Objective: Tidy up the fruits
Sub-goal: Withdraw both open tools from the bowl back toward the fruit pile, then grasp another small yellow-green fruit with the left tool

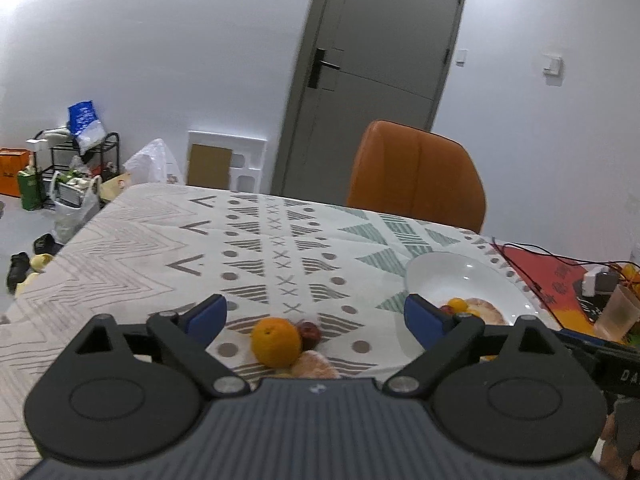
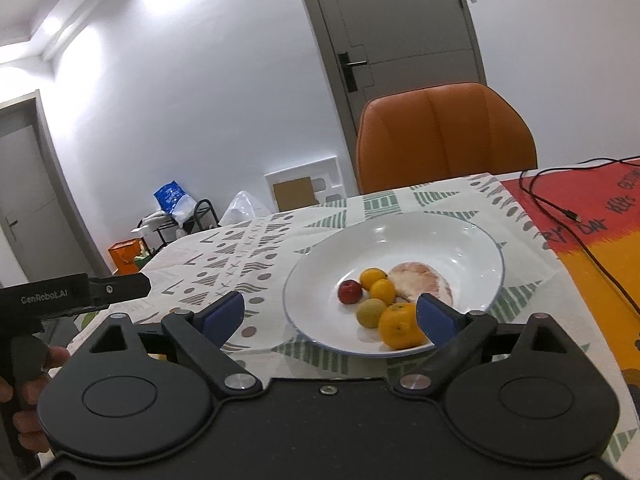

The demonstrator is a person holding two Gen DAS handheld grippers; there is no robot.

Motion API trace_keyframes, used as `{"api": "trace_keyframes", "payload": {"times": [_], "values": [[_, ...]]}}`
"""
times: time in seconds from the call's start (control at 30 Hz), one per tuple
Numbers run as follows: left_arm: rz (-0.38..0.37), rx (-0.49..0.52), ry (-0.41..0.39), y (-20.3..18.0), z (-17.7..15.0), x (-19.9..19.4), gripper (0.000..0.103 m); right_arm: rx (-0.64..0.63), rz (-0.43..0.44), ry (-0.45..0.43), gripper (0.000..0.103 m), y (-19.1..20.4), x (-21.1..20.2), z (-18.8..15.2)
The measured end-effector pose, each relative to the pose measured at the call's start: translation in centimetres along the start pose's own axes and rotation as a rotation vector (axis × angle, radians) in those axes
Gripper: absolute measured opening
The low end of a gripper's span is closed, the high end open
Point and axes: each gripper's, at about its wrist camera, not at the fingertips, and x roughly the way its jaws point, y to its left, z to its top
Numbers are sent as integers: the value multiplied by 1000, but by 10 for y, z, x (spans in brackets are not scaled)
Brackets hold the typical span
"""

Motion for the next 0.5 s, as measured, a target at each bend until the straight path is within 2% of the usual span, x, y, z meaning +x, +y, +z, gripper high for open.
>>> {"api": "trace_keyframes", "payload": {"times": [0.17,0.23,0.5], "values": [[19,-12,-2,13,0,-6,94,-21,17,5,96,12,1,-1],[35,-15,-6,18,0,-9,94,-24,19,0,103,15,2,-1],[60,-68,-7,41,-1,-18,95,-63,35,6,103,33,6,-4]]}}
